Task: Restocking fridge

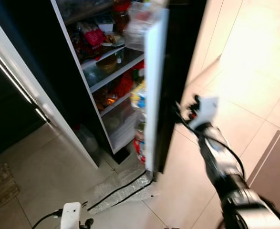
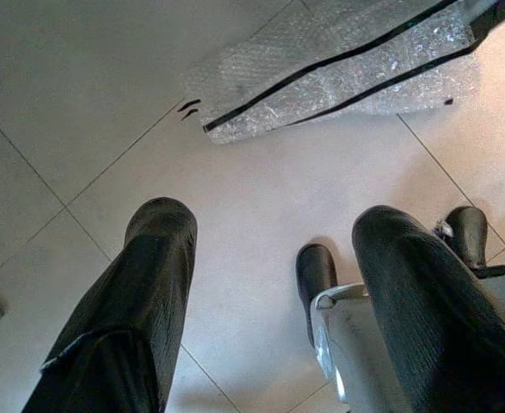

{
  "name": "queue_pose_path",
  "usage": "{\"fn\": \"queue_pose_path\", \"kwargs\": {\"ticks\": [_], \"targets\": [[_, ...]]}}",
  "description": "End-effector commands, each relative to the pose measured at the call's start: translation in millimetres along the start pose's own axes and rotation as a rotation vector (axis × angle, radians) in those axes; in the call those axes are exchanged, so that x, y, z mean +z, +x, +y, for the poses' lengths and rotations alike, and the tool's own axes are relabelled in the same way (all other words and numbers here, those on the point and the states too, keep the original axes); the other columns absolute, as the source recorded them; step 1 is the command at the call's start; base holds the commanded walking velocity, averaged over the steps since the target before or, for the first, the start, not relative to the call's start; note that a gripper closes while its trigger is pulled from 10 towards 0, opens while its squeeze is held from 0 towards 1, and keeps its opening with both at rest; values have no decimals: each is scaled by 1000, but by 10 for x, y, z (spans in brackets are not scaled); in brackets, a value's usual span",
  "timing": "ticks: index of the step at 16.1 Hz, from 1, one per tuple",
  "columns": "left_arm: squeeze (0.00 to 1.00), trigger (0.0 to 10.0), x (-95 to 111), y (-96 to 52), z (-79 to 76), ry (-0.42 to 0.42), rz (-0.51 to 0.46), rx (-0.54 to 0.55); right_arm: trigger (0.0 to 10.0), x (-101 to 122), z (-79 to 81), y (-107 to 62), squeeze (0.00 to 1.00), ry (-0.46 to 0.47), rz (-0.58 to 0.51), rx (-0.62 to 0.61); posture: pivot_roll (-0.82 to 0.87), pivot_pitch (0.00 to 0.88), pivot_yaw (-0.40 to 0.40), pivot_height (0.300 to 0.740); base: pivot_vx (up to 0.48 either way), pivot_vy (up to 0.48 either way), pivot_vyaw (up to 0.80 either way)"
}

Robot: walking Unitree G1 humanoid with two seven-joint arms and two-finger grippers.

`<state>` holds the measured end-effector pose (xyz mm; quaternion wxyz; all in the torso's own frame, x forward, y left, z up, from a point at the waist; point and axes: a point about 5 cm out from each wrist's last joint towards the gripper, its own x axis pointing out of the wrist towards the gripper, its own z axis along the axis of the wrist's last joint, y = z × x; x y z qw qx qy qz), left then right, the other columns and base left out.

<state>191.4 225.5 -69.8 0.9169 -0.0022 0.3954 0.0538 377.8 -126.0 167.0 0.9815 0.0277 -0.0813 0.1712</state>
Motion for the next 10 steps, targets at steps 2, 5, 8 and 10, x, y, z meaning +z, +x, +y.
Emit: {"fn": "queue_pose_path", "kwargs": {"ticks": [2, 5, 8, 10], "targets": [[0, 10000, -124, -44, 67, -35, 29, 25, 10000, 350, 304, 281, 0, 19, -79, 157, 28, 142, 3, 740, 0, 0, 0], [0, 10000, -144, -37, -31, -60, 26, 27, 10000, 566, 737, 472, 0, 46, -103, 346, 43, 142, -14, 740, 0, 0, 0], [0, 10000, -156, -39, -56, -76, 23, 38, 10000, 656, 1272, 577, 0, 72, -81, 505, 66, 139, -26, 740, 0, 0, 0], [0, 10000, -155, -38, -62, -77, 22, 38, 10000, 665, 1409, 560, 0, 73, -96, 566, 68, 139, -27, 740, 0, 0, 0]]}}
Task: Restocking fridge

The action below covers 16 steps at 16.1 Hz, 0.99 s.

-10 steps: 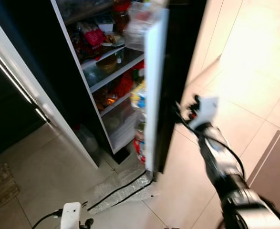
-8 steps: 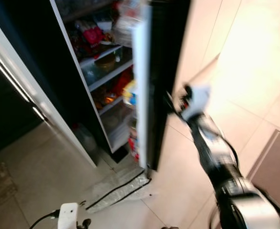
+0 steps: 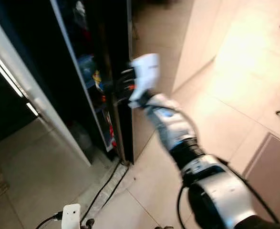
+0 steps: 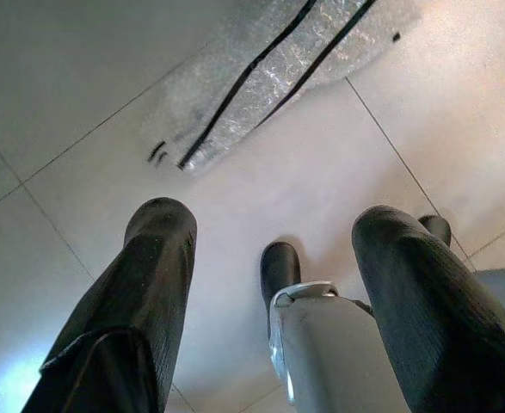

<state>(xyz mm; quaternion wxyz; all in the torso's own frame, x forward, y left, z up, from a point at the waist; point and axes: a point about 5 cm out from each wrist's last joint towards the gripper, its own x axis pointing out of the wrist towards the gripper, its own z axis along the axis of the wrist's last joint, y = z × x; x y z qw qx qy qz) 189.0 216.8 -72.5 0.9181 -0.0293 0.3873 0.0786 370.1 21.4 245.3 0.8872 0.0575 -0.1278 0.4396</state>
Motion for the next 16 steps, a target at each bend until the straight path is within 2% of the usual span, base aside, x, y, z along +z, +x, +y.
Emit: {"fn": "queue_pose_path", "kwargs": {"ticks": [1, 5, 10, 13, 15, 16], "targets": [[0, 10000, -112, -34, 29, -8, 33, 16, 10000, -13, 36, 16, 0, 12, 1, 24, 63, 139, -24, 740, 0, 0, 0], [0, 10000, -93, -27, 4, -2, 27, 7, 10000, -111, 93, -55, 0, 18, 5, 80, 45, 143, -22, 740, 0, 0, 0], [0, 10000, -88, -22, -27, 3, 26, -4, 10000, -218, 28, -233, 0, 38, 7, 62, 33, 151, -14, 740, 0, 0, 0], [0, 10000, -95, -24, -25, 6, 29, -6, 10000, -273, -82, -457, 0, 60, -5, -4, 30, 153, -13, 740, 0, 0, 0], [0, 10000, -101, -25, -20, 9, 34, -7, 10000, -319, -190, -717, 0, 59, -2, -78, 23, 155, -13, 740, 0, 0, 0], [0, 10000, -102, -26, -20, 9, 34, -7, 10000, -322, -208, -757, 0, 60, -1, -93, 23, 155, -13, 740, 0, 0, 0]]}}
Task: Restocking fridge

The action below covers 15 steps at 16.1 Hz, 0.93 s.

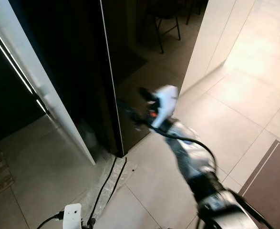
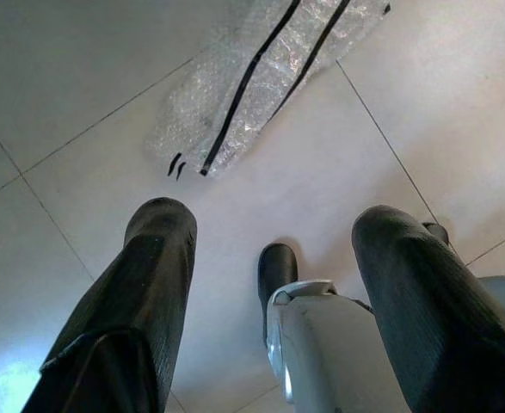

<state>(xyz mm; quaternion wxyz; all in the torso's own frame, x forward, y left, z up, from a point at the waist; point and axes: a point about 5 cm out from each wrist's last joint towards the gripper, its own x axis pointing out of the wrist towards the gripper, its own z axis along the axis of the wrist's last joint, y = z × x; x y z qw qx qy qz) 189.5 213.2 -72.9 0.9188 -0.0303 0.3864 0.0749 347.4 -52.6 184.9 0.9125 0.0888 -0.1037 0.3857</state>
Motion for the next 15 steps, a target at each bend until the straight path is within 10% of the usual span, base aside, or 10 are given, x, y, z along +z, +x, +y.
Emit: {"fn": "queue_pose_path", "kwargs": {"ticks": [1, 6, 8, 12, 15], "targets": [[0, 10000, -105, -29, 15, 9, 40, 0, 10000, 25, -148, -222, 0, 15, -21, -107, 18, 157, -15, 740, 0, 0, 0], [0, 10000, -123, -34, 28, 24, 53, -2, 10000, -382, -716, -1225, 0, 72, 95, -617, 2, 159, -10, 740, 0, 0, 0], [0, 10000, -123, -35, 42, 37, 57, -6, 10000, -904, -802, -1855, 0, 117, 312, -849, -2, 155, -3, 740, 0, 0, 0], [0, 10000, -81, -21, 55, 69, 62, -34, 10000, -1693, -403, -2785, 0, 215, 773, -1114, 6, 146, 32, 740, 0, 0, 0], [0, 10000, -88, -17, 58, 126, 93, -56, 10000, -1941, -72, -3062, 0, 305, 941, -1126, 4, 140, 42, 740, 0, 0, 0]]}}
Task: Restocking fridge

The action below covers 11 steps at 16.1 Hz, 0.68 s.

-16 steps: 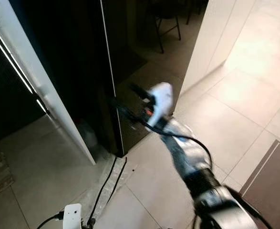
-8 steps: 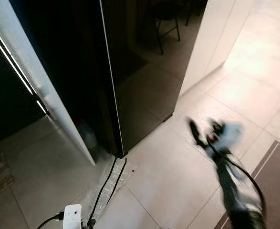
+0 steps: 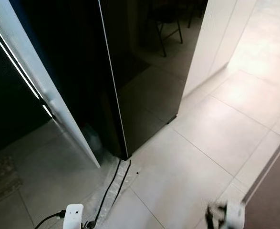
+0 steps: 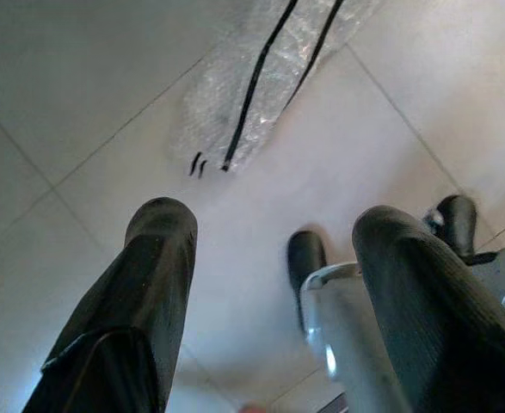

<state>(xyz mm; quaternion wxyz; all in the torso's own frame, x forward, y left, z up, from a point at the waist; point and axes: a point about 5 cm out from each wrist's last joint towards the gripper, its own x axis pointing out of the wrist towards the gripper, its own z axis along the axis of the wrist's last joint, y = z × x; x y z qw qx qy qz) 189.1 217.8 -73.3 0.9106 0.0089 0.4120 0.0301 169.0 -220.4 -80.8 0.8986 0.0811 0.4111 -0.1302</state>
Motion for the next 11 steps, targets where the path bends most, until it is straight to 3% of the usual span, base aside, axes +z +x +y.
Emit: {"fn": "queue_pose_path", "kwargs": {"ticks": [1, 4, 11], "targets": [[0, 10000, -108, -19, -13, 40, 58, -20, 10000, -203, 5, -45, 0, -26, 72, 6, 15, 138, 41, 740, 0, 0, 0], [0, 10000, -119, -21, -20, 44, 61, -11, 10000, -273, 118, -60, 0, -51, 80, 84, -4, 135, 33, 740, 0, 0, 0], [0, 10000, -16, 13, -83, 59, 32, -34, 10000, -326, 175, -69, 0, -50, 100, 114, -4, 95, 29, 740, 0, 0, 0]]}}
